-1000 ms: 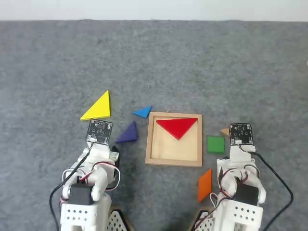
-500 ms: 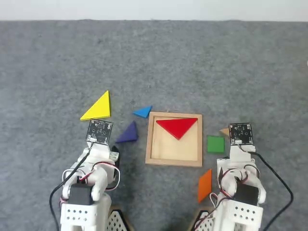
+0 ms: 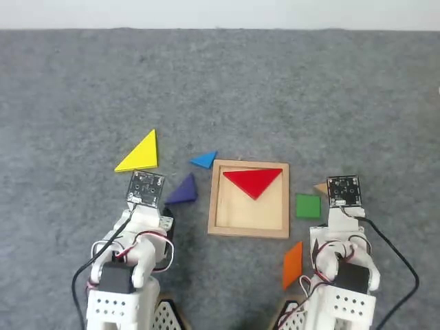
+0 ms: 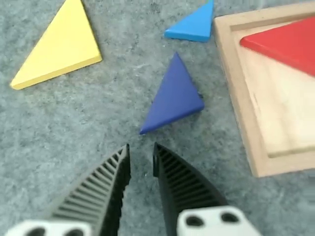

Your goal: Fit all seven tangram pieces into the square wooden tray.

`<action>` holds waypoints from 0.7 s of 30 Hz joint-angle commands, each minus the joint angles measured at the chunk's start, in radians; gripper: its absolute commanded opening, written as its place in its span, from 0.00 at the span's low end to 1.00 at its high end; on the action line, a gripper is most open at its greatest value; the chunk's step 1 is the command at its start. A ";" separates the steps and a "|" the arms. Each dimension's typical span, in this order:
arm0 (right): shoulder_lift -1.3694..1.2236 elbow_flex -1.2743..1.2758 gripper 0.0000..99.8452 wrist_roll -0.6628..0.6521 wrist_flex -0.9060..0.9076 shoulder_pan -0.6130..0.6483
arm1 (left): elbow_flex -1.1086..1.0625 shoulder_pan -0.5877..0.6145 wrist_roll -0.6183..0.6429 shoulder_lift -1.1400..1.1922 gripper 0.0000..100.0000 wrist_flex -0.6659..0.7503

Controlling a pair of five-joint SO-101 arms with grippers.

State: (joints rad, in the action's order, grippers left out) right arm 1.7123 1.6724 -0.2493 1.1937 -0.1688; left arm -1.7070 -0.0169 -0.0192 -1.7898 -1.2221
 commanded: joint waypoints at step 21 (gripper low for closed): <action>0.016 0.014 0.07 -0.233 -0.033 -0.035 | 0.478 0.298 -0.348 0.104 0.18 0.002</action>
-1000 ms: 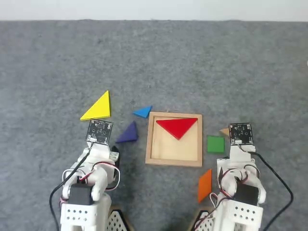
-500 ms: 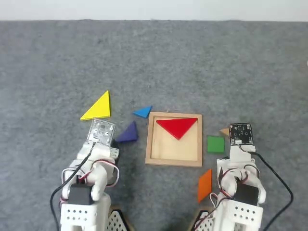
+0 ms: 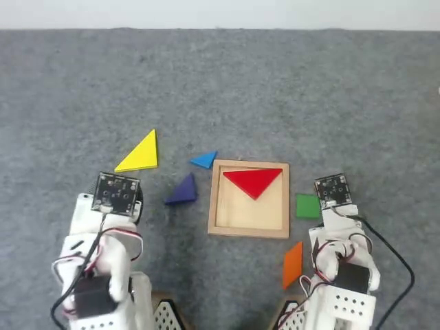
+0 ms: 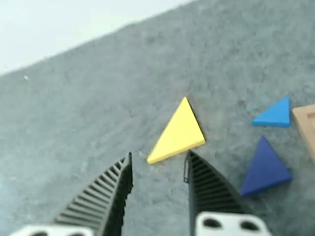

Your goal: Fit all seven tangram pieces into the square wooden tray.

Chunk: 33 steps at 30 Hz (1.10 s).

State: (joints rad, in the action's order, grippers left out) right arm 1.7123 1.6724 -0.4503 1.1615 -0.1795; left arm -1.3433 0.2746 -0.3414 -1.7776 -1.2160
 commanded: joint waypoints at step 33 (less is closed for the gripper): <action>0.016 0.015 0.07 -0.038 -0.001 -0.047 | 1.521 -0.072 -0.327 2.147 0.21 -0.273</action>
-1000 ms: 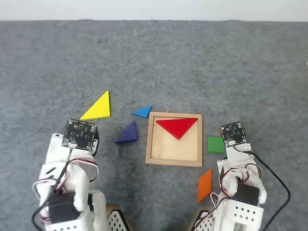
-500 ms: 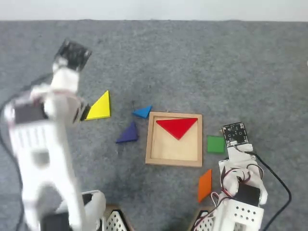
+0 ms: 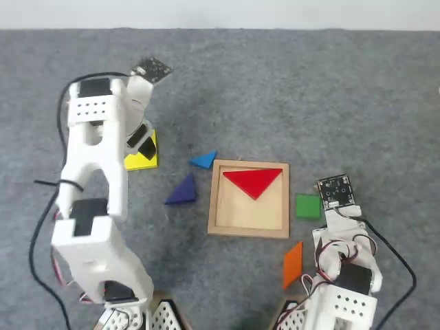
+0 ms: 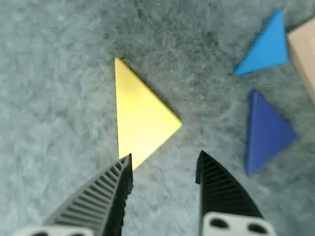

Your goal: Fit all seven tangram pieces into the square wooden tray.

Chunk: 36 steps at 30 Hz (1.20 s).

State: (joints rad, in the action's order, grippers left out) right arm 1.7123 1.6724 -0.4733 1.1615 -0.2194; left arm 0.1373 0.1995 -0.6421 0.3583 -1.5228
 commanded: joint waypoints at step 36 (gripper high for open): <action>0.013 0.015 0.07 -0.015 -0.001 -0.007 | 0.183 0.049 -0.132 0.354 0.32 0.161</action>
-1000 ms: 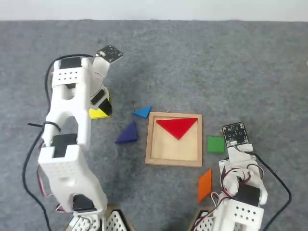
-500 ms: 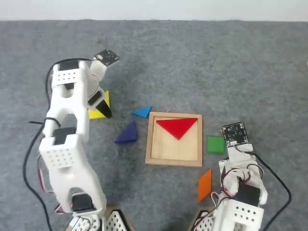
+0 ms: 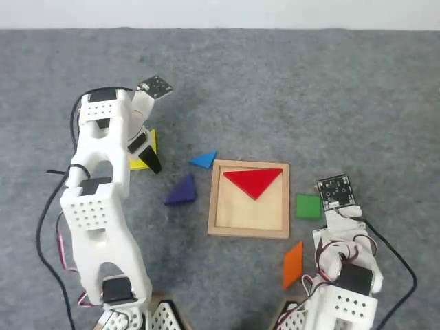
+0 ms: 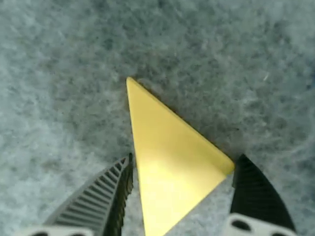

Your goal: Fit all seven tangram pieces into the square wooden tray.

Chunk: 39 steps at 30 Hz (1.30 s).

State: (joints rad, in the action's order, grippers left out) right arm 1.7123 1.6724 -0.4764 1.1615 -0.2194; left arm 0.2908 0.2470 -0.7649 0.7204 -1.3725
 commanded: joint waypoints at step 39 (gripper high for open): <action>0.013 0.015 0.07 -0.011 -0.001 -0.007 | 0.013 -0.035 0.026 -0.037 0.25 -0.170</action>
State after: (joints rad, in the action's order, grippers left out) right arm 1.7123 1.6724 -0.4764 1.1615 -0.2194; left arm 0.3015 0.2394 -0.7572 0.7050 -1.5259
